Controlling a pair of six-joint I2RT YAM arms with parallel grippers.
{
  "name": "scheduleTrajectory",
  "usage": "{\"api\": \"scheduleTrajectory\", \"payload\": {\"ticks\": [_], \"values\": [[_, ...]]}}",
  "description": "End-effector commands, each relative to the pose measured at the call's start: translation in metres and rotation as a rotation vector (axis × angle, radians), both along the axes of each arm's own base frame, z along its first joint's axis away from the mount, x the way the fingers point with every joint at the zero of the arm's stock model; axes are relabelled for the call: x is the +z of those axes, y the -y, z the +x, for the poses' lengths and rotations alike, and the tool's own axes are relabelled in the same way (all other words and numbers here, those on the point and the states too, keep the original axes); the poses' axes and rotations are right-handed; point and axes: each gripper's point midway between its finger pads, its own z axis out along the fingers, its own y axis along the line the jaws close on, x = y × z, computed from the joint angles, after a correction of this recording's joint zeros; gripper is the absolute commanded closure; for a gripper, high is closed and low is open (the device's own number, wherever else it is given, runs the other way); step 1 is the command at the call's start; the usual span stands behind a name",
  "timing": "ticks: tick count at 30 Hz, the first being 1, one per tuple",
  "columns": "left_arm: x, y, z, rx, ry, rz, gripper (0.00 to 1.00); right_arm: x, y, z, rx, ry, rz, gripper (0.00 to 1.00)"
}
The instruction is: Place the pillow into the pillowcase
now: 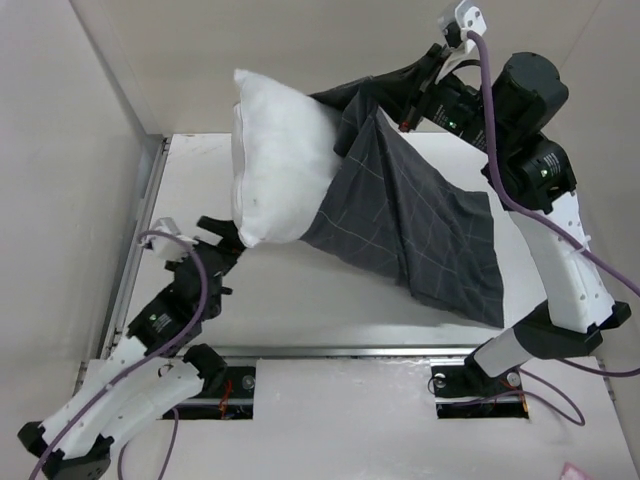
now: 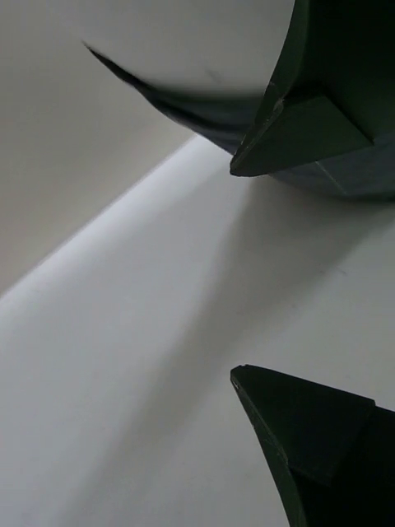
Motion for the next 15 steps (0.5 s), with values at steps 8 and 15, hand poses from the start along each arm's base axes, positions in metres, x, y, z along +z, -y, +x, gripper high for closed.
{"api": "scheduleTrajectory", "payload": {"ticks": [8,15], "values": [[-0.004,0.052,0.08,-0.242,-0.036,0.049,0.0,0.047,0.006,-0.026,0.062,0.167,0.102,1.0],[0.034,0.001,0.116,-0.308,0.063,0.038,0.03,0.04,0.012,-0.031,0.059,0.177,0.094,1.0]]}}
